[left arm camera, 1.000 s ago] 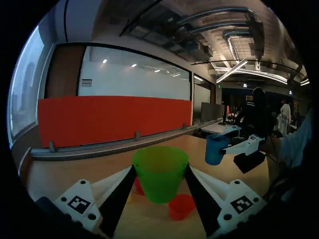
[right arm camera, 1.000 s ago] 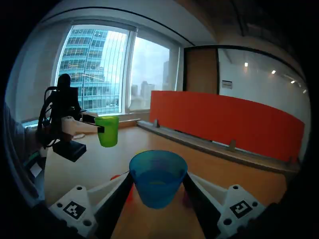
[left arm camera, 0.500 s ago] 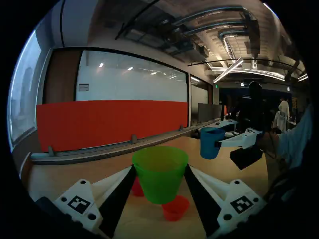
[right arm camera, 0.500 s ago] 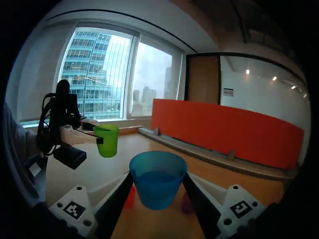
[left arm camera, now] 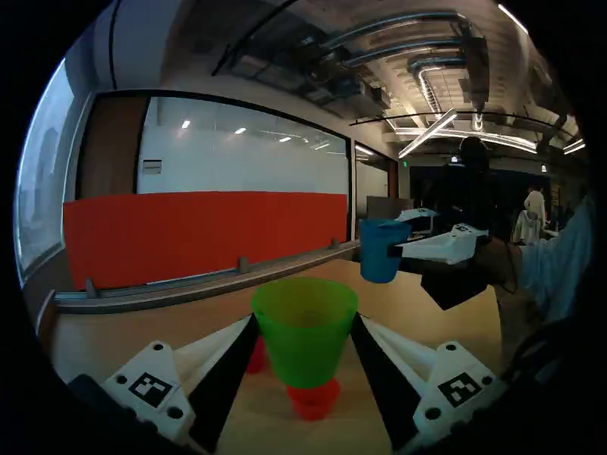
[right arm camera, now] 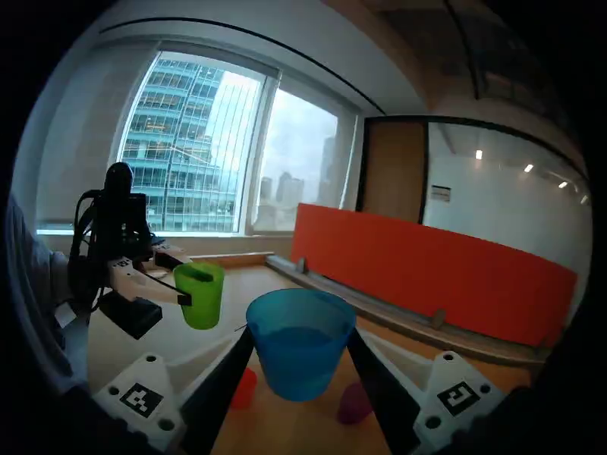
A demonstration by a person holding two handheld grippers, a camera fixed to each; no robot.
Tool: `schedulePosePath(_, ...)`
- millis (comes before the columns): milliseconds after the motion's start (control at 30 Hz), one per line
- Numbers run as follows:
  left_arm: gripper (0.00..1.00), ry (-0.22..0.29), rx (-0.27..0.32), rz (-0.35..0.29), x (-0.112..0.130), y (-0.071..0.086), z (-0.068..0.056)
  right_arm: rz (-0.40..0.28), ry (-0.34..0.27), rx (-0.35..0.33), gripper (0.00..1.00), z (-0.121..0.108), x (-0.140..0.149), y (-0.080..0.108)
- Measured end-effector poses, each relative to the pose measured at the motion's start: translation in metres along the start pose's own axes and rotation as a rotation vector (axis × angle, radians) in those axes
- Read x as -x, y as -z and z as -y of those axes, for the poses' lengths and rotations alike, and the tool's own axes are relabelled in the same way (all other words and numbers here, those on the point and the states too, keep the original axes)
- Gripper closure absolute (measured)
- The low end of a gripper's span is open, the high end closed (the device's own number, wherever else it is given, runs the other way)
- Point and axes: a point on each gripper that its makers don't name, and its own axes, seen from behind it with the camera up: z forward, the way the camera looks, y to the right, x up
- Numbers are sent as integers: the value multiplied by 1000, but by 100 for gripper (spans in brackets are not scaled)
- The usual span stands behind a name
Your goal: Pour water
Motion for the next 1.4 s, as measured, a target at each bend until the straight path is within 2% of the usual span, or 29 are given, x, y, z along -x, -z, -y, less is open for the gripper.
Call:
schedulePosePath(367,15,-14,23,4,-2,-1,-12,-25,36,-8,11,-3,-21,-1)
schedulePosePath(567,15,-22,35,3,-4,-2,-18,-31,76,-5,11,-7,-29,-1)
schedulePosePath(967,15,-29,56,5,-5,-7,-29,-37,198,-5,11,-9,-50,-3)
schedulePosePath(1400,15,-35,81,8,-4,-14,-38,-52,374,4,11,-13,-77,-12)
